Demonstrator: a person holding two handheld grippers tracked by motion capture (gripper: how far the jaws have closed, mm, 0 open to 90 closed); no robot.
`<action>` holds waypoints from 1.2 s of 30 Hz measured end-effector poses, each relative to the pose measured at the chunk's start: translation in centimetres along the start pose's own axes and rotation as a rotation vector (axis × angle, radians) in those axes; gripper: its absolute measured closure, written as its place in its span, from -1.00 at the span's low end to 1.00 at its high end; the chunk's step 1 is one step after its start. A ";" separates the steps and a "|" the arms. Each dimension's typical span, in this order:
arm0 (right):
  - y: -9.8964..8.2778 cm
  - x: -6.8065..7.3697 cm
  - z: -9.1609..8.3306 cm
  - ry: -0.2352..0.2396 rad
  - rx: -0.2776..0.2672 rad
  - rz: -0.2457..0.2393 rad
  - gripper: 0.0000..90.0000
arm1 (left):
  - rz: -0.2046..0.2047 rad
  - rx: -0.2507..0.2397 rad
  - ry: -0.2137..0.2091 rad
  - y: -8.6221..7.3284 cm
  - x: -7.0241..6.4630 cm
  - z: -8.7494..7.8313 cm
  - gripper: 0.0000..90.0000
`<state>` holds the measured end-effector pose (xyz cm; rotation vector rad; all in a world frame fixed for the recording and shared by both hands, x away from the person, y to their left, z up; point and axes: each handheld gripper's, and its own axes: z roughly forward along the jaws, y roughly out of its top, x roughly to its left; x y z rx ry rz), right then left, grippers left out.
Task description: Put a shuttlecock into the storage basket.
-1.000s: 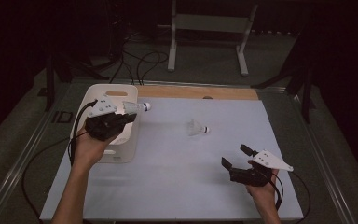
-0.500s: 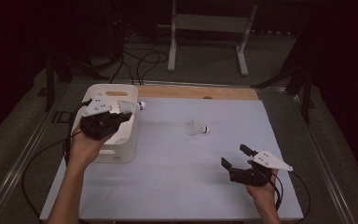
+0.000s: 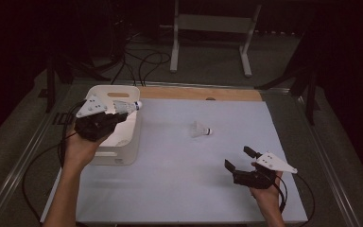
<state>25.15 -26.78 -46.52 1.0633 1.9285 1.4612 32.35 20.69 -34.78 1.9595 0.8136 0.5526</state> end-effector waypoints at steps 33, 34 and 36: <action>0.0 -0.1 0.0 -0.002 -0.006 -0.002 -0.79 | -0.020 0.011 0.057 -1.0 1.9 -1.4 0.99; 0.0 -0.1 0.0 -0.002 -0.006 -0.002 -0.79 | -0.021 0.011 0.058 -1.0 1.9 -1.4 0.99; 0.0 -0.1 0.0 -0.001 -0.007 -0.001 -0.79 | -0.022 0.013 0.061 -1.1 1.9 -1.5 0.99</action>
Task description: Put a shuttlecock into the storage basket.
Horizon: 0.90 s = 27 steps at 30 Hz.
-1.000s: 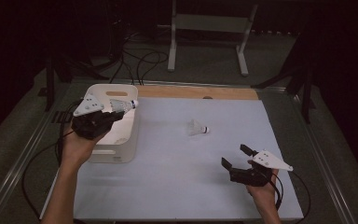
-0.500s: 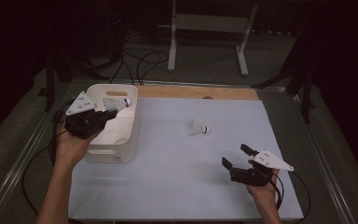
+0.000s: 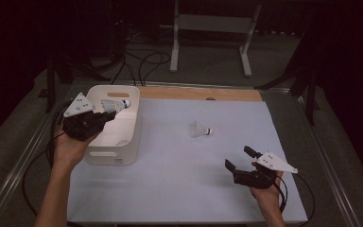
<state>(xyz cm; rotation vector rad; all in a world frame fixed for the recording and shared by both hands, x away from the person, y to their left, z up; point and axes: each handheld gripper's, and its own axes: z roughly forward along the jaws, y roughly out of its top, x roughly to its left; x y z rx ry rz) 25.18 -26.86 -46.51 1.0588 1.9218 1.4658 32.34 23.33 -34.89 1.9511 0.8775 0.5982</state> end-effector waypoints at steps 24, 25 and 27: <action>0.0 -0.1 -0.1 -0.002 0.002 0.002 -0.79 | -0.008 0.004 0.025 -0.5 0.7 -0.7 0.99; 0.0 0.0 -0.1 -0.003 0.001 0.001 -0.79 | -0.008 0.004 0.026 -0.5 0.7 -0.7 0.99; 0.0 0.0 -0.1 -0.002 0.001 0.002 -0.79 | -0.010 0.002 0.028 -0.6 0.7 -0.7 0.99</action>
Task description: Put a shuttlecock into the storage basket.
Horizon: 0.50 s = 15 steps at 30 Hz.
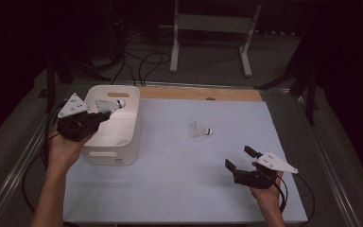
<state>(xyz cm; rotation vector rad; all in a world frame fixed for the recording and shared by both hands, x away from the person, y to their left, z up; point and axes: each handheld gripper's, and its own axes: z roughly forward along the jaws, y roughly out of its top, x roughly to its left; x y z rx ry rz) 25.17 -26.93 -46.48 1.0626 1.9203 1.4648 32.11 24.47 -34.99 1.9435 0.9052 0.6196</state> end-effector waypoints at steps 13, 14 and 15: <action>0.0 0.1 0.0 -0.002 0.000 0.002 -0.79 | -0.026 -0.016 0.085 0.2 -0.6 0.6 -0.64; 0.0 0.0 0.0 -0.003 -0.001 0.002 -0.79 | -0.033 -0.022 0.077 0.2 -0.7 0.6 -0.67; 0.0 0.0 0.0 -0.003 -0.003 0.002 -0.79 | -0.032 -0.022 0.068 0.2 -0.7 0.7 -0.68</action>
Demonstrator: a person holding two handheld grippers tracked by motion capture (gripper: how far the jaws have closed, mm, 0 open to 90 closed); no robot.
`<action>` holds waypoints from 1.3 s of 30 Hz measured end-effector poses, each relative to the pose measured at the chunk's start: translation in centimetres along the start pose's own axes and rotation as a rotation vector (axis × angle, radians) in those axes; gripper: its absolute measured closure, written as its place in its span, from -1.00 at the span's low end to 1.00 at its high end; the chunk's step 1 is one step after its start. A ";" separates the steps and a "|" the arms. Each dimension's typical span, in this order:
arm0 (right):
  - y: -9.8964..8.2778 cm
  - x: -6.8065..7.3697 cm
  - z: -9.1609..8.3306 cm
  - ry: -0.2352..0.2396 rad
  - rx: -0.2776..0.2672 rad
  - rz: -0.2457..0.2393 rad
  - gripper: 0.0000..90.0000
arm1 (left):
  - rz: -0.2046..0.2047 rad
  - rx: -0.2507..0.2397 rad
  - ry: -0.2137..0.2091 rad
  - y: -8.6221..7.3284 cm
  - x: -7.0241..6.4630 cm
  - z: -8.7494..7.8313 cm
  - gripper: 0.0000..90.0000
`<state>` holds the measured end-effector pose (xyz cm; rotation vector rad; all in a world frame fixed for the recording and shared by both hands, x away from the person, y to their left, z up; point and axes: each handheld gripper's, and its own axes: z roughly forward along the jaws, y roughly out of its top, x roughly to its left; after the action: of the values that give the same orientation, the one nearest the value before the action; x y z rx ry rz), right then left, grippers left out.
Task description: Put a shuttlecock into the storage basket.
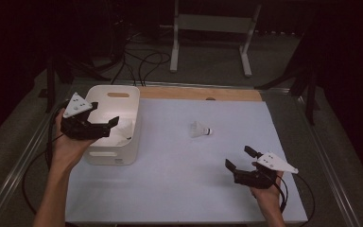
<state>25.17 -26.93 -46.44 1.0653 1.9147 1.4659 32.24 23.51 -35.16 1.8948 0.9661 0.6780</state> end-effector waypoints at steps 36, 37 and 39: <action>0.0 -0.1 0.0 -0.001 0.002 0.002 -0.79 | 0.009 0.003 -0.033 0.3 -1.2 1.5 -0.82; 0.0 -0.1 0.0 -0.001 0.002 0.002 -0.79 | 0.009 0.003 -0.033 0.3 -1.2 1.5 -0.82; 0.0 -0.1 0.0 -0.005 0.002 0.002 -0.79 | 0.005 0.004 -0.038 0.3 -1.3 1.5 -0.82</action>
<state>25.24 -27.03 -46.43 1.0707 1.9125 1.4619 32.81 21.65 -35.70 1.9074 0.9402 0.6412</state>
